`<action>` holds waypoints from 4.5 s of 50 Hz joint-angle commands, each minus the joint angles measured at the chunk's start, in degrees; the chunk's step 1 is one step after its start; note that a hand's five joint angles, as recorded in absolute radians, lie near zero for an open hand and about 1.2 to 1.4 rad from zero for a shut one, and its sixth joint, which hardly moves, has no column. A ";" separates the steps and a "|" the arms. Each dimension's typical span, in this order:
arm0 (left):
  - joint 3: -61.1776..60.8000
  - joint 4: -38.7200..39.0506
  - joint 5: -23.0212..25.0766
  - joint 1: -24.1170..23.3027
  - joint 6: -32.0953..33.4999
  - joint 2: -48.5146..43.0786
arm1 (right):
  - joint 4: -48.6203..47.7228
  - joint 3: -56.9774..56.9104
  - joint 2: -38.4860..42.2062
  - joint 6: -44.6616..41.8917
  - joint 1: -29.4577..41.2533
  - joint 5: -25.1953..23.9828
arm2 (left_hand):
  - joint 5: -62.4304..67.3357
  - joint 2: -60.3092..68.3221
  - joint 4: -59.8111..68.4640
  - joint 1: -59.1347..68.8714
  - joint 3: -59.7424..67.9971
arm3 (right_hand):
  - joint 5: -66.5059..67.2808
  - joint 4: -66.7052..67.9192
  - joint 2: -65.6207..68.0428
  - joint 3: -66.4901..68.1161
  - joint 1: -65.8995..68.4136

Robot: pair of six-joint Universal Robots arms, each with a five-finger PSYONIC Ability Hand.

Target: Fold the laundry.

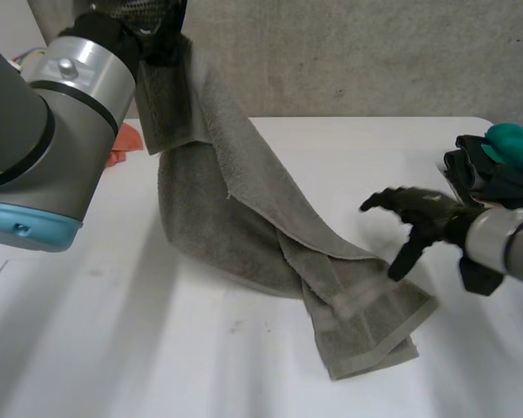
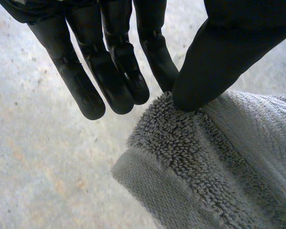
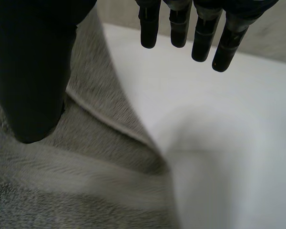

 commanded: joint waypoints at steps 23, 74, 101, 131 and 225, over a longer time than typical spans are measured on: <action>-5.30 1.14 0.09 5.45 -3.04 9.50 | -2.70 -10.36 5.36 2.63 1.11 -0.85 | 14.75 11.37 11.24 14.21 11.66 | 66.51 66.52 66.69 67.89 67.82; -44.34 8.69 2.29 0.36 0.29 -3.68 | -6.04 1.24 -1.25 -17.33 4.17 12.33 | -29.14 -32.52 -32.65 -29.67 -32.22 | 66.51 66.52 66.69 67.89 67.82; -38.54 8.73 2.29 3.79 5.84 11.15 | 4.75 1.24 -11.68 -33.47 3.91 12.33 | 14.75 11.37 11.24 14.21 11.66 | 66.51 66.52 66.69 67.89 67.82; 21.66 32.93 2.64 9.24 17.00 -21.35 | -35.15 -32.51 4.83 -40.71 13.93 29.37 | 14.75 11.37 11.24 14.21 11.66 | 66.51 66.52 66.69 67.89 67.82; -43.89 -14.33 4.75 15.57 13.92 16.19 | 20.42 11.96 -16.37 -53.98 -4.53 10.65 | 14.75 11.37 11.24 14.21 11.66 | 66.51 66.52 66.69 67.89 67.82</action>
